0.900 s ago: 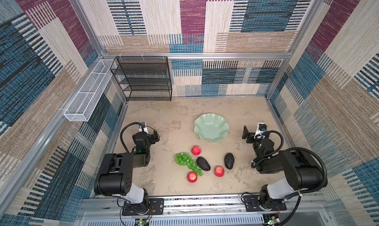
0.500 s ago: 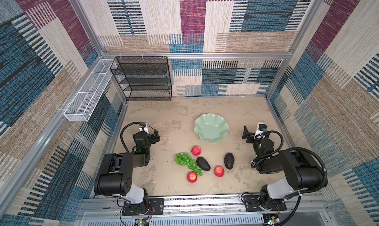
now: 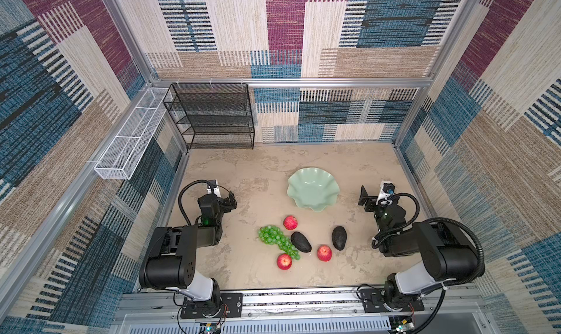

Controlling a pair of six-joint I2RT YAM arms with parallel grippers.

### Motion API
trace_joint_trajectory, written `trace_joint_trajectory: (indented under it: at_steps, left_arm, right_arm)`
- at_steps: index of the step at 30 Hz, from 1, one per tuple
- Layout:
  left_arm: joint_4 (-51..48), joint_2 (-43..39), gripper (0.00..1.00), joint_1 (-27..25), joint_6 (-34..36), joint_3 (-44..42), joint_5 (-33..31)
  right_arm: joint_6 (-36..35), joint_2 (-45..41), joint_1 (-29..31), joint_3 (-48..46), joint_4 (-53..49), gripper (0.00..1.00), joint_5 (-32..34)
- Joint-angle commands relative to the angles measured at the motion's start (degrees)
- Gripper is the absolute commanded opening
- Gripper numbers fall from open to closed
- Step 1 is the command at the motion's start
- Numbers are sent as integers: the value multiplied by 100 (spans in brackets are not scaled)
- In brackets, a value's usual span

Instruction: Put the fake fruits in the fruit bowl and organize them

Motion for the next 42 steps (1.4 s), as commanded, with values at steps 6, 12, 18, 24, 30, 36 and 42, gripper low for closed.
trace_joint_trajectory:
  at_steps: [6,12,18,24,30,36,42]
  left_arm:
    - [-1622,-878,97,-64,318,520,122]
    - [-3717,-2347,99,-51,-722,1608,-71]
    - [-3758,-2795,90,-44,-914,1520,51]
    - [-3970,-2759,89,28,-1198,1704,-148]
    - [-4344,-2405,88,71,-1418,1963,317]
    - [-4568,-2228,87,78,-1421,2173,656]
    - [-4564,-2289,87,78,-1425,2164,615]
  right_arm:
    - [406,-1198,17,973,-2456,100,664]
    - [1852,-2073,17,2024,-4153,100,-333]
    - [1863,-2216,88,2407,-5789,100,-1792]
    - [2189,-2727,1132,2210,-7775,98,-948]
    - [3384,-3212,2202,1614,-8648,95,-575]
    - [3947,-3031,2864,1499,-9006,93,-340]
    - [4177,-2534,3132,1358,-8710,85,-192]
